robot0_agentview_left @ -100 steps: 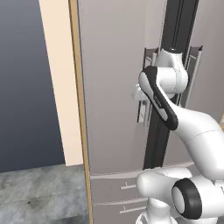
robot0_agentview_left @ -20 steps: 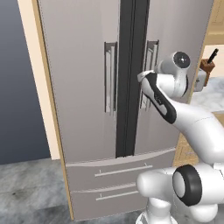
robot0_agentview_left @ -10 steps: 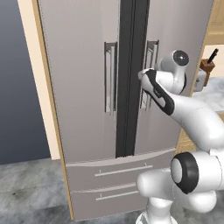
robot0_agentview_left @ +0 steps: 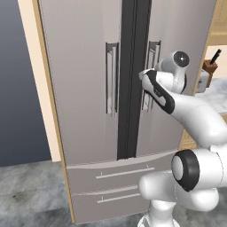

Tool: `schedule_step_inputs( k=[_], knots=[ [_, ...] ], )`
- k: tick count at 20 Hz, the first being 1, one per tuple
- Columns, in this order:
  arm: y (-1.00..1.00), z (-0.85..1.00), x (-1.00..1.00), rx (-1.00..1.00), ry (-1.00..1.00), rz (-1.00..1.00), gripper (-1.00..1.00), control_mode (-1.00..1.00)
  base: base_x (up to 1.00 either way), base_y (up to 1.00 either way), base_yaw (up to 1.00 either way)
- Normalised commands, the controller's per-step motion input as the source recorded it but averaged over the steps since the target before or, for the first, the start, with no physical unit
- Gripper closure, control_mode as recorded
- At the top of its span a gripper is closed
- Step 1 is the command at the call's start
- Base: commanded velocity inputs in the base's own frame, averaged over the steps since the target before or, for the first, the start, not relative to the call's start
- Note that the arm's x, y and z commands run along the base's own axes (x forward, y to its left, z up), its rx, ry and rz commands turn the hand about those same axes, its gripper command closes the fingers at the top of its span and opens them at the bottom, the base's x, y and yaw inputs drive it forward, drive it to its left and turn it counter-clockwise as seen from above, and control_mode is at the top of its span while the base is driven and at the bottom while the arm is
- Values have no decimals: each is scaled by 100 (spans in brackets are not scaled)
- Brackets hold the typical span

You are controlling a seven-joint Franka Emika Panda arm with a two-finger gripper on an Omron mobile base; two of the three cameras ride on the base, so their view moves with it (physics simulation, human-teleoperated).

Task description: Gather the lemon and mushroom from the fridge and place them on a tray on the dining counter. Then gather the steak and fish from the fridge and place them on the other tray.

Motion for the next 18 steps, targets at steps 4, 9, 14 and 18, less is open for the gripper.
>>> schedule_step_inputs(
  k=[4, 9, 14, 18],
  knots=[
    [15, 0, 31, -1, 0, 0, 100, -100, 0, 0, 0],
    [5, 0, -1, -3, 1, 0, 100, -100, 0, 0, 0],
    [-11, 0, -51, 0, 0, -5, 100, -100, 0, 0, 0],
    [-34, 5, -96, 0, 0, -6, 100, -100, 0, 0, 0]
  ],
)
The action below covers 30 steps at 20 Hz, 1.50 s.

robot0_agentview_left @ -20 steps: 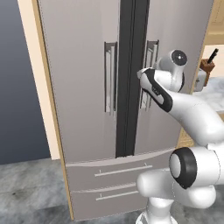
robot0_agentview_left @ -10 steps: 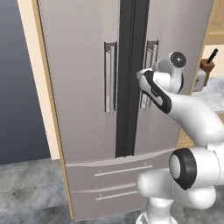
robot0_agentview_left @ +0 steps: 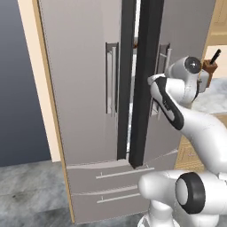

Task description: Gather the lemon and mushroom from the fridge and place them on a tray on the dining counter. Then gather the steak and fish from the fridge and place them on the other tray.

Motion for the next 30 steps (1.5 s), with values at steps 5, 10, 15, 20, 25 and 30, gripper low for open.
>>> schedule_step_inputs(
  k=[5, 10, 15, 20, 25, 30],
  knots=[
    [-39, 14, -100, 0, 0, -6, 100, -100, 0, 0, 0],
    [-48, 20, -99, 0, 0, -5, 100, -100, 0, 0, 0],
    [-51, 18, -90, 0, 1, -5, -100, -100, 0, 0, 0],
    [-42, 13, -86, 0, 1, -5, -100, -100, 0, 0, 0],
    [49, 10, -99, -10, 0, -6, -100, -100, 0, 0, 0],
    [100, 23, -63, -20, 0, -6, -100, -100, 0, 0, 0]
  ],
)
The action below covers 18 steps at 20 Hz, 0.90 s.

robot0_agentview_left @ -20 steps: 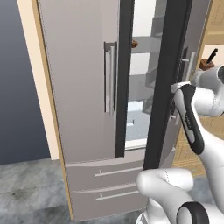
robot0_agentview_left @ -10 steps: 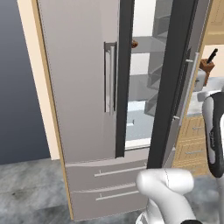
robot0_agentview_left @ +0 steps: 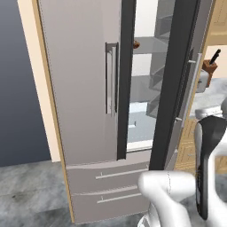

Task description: Gather the lemon and mushroom from the fridge and place them on a tray on the dining counter. Then gather the steak and fish from the fridge and place them on the other tray.

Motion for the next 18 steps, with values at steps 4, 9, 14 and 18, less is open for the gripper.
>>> schedule_step_inputs(
  k=[4, 9, 14, 18],
  knots=[
    [100, 31, -29, -25, -5, -7, -100, -100, 0, 0, 0],
    [97, 35, 17, -29, -8, -3, -100, -100, 0, 0, 0],
    [83, 27, 53, -26, 0, 0, -100, -100, 0, 0, 0],
    [22, 6, 67, -16, 4, 0, -100, -100, 0, 0, 0]
  ],
)
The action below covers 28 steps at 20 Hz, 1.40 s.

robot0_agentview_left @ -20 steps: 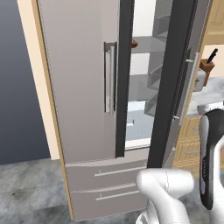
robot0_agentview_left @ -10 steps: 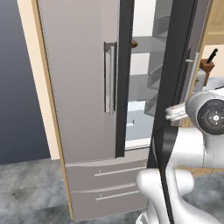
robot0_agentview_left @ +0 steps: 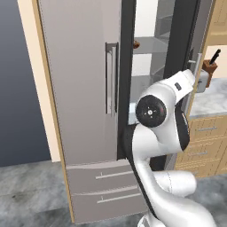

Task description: Gather the lemon and mushroom from the fridge and place them on a tray on the dining counter. Then gather the steak and fish from the fridge and place them on the other tray.

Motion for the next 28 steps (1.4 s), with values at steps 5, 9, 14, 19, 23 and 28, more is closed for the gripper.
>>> schedule_step_inputs(
  k=[5, 9, 14, 19, 23, 28],
  knots=[
    [0, 0, 81, -8, 3, 0, -100, -100, 0, 0, 0],
    [-1, 0, 71, -7, 7, 0, -100, -100, 0, 0, 0],
    [-21, 0, 42, -5, 9, 0, -100, -100, 0, 0, 0],
    [-38, 0, 21, -4, 12, -1, -100, -100, 0, 0, 0],
    [-48, 0, 0, -5, 7, -3, -100, -100, 0, 0, 0],
    [-46, 0, -23, -5, 0, -6, -100, -100, 0, 0, 0]
  ],
)
